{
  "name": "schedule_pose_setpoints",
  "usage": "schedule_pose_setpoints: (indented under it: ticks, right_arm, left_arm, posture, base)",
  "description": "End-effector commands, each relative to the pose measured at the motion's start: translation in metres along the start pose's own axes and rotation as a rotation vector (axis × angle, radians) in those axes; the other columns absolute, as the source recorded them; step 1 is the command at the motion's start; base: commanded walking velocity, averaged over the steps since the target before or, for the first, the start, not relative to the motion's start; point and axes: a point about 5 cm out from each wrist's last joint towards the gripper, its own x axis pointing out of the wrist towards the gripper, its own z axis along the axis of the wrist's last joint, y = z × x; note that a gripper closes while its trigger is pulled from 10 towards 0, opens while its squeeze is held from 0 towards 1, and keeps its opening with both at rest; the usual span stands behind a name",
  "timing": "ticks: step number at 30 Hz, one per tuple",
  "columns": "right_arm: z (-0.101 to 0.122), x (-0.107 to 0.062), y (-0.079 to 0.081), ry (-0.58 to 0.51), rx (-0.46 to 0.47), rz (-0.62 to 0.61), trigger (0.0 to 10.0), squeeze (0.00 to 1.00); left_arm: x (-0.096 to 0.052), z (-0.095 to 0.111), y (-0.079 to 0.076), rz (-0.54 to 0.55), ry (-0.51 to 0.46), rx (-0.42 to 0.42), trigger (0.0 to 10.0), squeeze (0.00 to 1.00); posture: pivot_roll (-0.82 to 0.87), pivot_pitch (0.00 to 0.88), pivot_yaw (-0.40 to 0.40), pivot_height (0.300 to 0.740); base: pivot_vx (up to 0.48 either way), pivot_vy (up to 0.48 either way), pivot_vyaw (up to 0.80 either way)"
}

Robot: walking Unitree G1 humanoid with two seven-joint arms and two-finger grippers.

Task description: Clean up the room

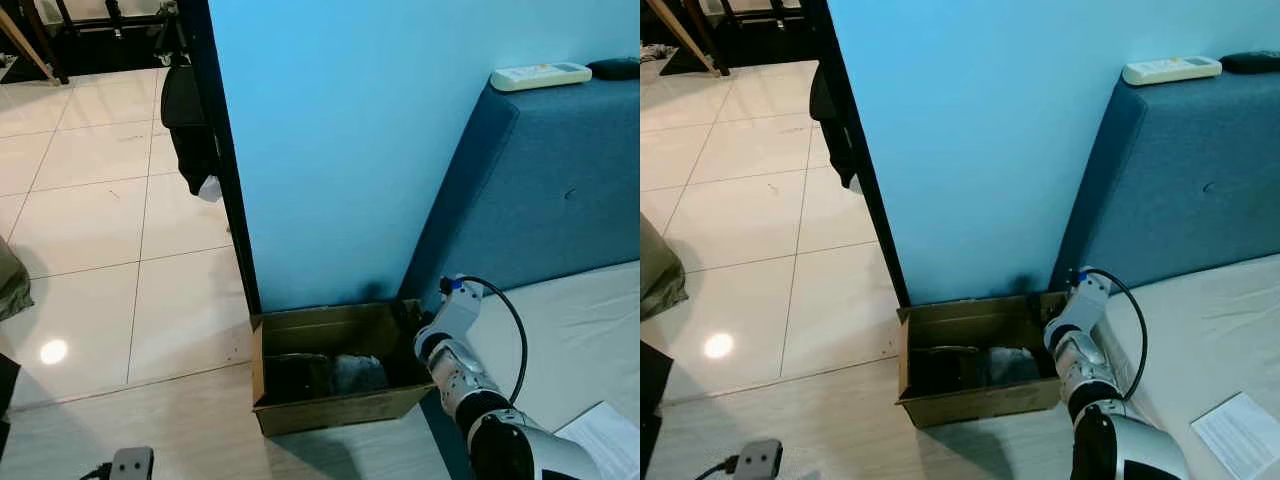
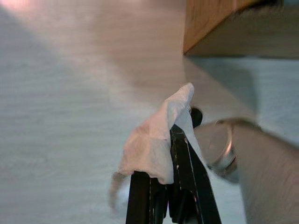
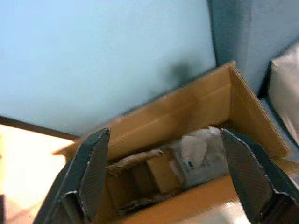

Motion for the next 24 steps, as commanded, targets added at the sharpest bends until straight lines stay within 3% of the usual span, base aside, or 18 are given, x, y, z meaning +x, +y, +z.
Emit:
schedule_pose_setpoints:
  ticks: [1,3,4,5,7,8,9,10,11,12,14,15,17,18,21,22,24]
  right_arm:
    - [-0.044,-0.016,-0.026,0.139,-0.01,-0.094,10.0,0.0]
    - [-0.074,-0.032,-0.043,0.212,0.04,-0.128,10.0,0.0]
    - [-0.074,-0.032,-0.043,0.212,0.04,-0.128,10.0,0.0]
    - [-0.097,-0.046,-0.052,0.272,0.052,-0.133,10.0,0.0]
    - [-0.097,-0.046,-0.052,0.272,0.052,-0.133,10.0,0.0]
    - [-0.105,-0.051,-0.055,0.297,0.05,-0.133,10.0,0.0]
    - [-0.105,-0.051,-0.055,0.297,0.05,-0.133,10.0,0.0]
    - [-0.123,-0.062,-0.057,0.356,0.026,-0.119,10.0,0.0]
    - [-0.123,-0.062,-0.057,0.356,0.026,-0.119,10.0,0.0]
    - [-0.134,-0.07,-0.059,0.397,0.011,-0.107,10.0,0.0]
    - [-0.157,-0.085,-0.06,0.49,-0.044,-0.097,10.0,0.0]
    - [-0.157,-0.085,-0.06,0.49,-0.044,-0.097,10.0,0.0]
    - [-0.165,-0.09,-0.059,0.532,-0.077,-0.094,10.0,0.0]
    - [-0.165,-0.09,-0.059,0.532,-0.077,-0.094,10.0,0.0]
    - [-0.17,-0.092,-0.054,0.549,-0.114,-0.07,10.0,0.0]
    - [-0.17,-0.092,-0.054,0.549,-0.114,-0.07,10.0,0.0]
    - [-0.171,-0.093,-0.053,0.548,-0.113,-0.076,10.0,0.0]
  left_arm:
    - [0.006,0.033,0.01,0.035,-0.125,-0.035,10.0,0.0]
    - [0.012,0.074,0.018,0.057,-0.259,-0.074,10.0,0.0]
    - [0.012,0.074,0.018,0.057,-0.259,-0.074,10.0,0.0]
    - [0.014,0.108,0.024,0.058,-0.364,-0.116,10.0,0.0]
    - [0.014,0.108,0.024,0.058,-0.364,-0.116,10.0,0.0]
    - [0.015,0.122,0.026,0.054,-0.404,-0.134,10.0,0.0]
    - [0.015,0.122,0.026,0.054,-0.404,-0.134,10.0,0.0]
    - [0.017,0.146,0.018,-0.027,-0.466,-0.157,10.0,0.0]
    - [0.017,0.146,0.018,-0.027,-0.466,-0.157,10.0,0.0]
    - [0.018,0.164,0.012,-0.087,-0.508,-0.171,10.0,0.0]
    - [0.026,0.182,-0.032,-0.315,-0.486,-0.044,10.0,0.0]
    - [0.026,0.182,-0.032,-0.315,-0.486,-0.044,10.0,0.0]
    - [0.03,0.177,-0.062,-0.442,-0.418,0.062,10.0,0.0]
    - [0.03,0.177,-0.062,-0.442,-0.418,0.062,10.0,0.0]
    - [0.035,0.158,-0.104,-0.575,-0.294,0.227,10.0,0.0]
    - [0.035,0.158,-0.104,-0.575,-0.294,0.227,10.0,0.0]
    - [0.035,0.15,-0.118,-0.622,-0.246,0.287,10.0,0.0]
  posture:
    - [0.16,0.152,-0.031,0.712]
    - [0.14,0.136,-0.031,0.712]
    - [0.14,0.136,-0.031,0.712]
    - [0.12,0.117,-0.028,0.712]
    - [0.12,0.117,-0.028,0.712]
    - [0.12,0.117,-0.028,0.712]
    - [0.12,0.117,-0.028,0.712]
    - [0.1,0.098,-0.022,0.712]
    - [0.1,0.098,-0.022,0.712]
    - [0.09,0.09,-0.018,0.712]
    - [0.06,0.071,-0.011,0.712]
    - [0.06,0.071,-0.011,0.712]
    - [0.05,0.065,-0.003,0.712]
    - [0.05,0.065,-0.003,0.712]
    - [0.01,0.059,0.016,0.712]
    - [0.01,0.059,0.016,0.712]
    - [0.0,0.058,0.024,0.712]
  base:
    - [0.0,0.0,0.0]
    - [0.0,0.0,-0.38]
    - [0.0,0.0,-0.77]
    - [0.0,0.0,-0.77]
    - [0.0,0.0,-0.77]
    - [0.0,0.0,-0.77]
    - [0.0,0.0,-0.77]
    - [0.0,0.0,-0.76]
    - [0.0,0.0,-0.76]
    - [0.0,0.0,-0.76]
    - [0.0,0.0,-0.76]
    - [0.0,0.0,-0.76]
    - [0.0,0.0,-0.75]
    - [0.0,0.0,-0.75]
    - [0.0,0.0,-0.49]
    - [0.0,0.0,0.0]
    - [0.0,0.0,0.0]
